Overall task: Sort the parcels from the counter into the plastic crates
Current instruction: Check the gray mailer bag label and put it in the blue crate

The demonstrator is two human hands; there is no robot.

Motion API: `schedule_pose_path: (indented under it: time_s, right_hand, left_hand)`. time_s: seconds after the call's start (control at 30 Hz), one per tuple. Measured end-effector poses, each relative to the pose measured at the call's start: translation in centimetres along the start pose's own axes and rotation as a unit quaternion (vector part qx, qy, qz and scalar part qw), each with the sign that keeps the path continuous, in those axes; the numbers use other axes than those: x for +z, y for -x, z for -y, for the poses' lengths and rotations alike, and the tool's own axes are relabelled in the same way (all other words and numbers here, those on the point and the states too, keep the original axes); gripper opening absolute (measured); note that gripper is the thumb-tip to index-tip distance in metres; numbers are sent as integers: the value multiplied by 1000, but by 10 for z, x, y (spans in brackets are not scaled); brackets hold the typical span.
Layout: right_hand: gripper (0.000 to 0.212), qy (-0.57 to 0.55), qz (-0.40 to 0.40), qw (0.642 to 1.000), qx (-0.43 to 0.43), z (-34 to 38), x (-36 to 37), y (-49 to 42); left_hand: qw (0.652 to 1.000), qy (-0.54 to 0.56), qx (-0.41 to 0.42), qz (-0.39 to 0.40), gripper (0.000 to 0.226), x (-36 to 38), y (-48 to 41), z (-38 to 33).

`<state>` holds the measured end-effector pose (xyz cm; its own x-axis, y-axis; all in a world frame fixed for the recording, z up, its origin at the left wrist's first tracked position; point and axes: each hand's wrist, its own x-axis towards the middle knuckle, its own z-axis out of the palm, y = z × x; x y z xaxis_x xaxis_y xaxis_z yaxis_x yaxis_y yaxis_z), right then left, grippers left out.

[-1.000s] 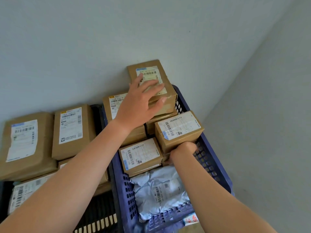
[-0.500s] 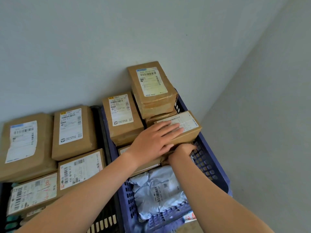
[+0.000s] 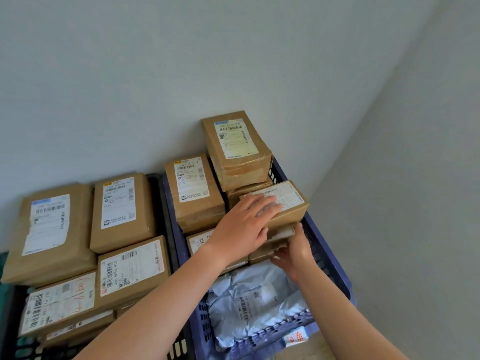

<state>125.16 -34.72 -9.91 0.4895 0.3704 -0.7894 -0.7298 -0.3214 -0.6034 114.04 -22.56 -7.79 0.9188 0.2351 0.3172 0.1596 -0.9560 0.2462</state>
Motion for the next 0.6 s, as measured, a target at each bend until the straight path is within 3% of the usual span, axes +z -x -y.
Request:
schedule_pose_path:
  time_s: [0.13, 0.3, 0.4, 0.5, 0.6]
  right_hand:
    - [54, 201, -23, 970, -132, 17, -28, 21]
    - [53, 209, 40, 932, -292, 36, -54, 55]
    - [54, 168, 54, 905, -387, 46, -58, 75]
    - [55, 162, 57, 871, -460, 52, -61, 83]
    - [56, 156, 72, 863, -475, 54, -61, 83]
  left_hand:
    - [1000, 8, -19, 5, 60, -4, 2, -2]
    - [999, 7, -41, -1, 66, -11, 10, -2]
    - [992, 82, -94, -35, 61, -25, 16, -14]
    - [962, 182, -175, -102, 55, -40, 20, -30]
    - [893, 319, -259, -182, 50, -51, 24, -51]
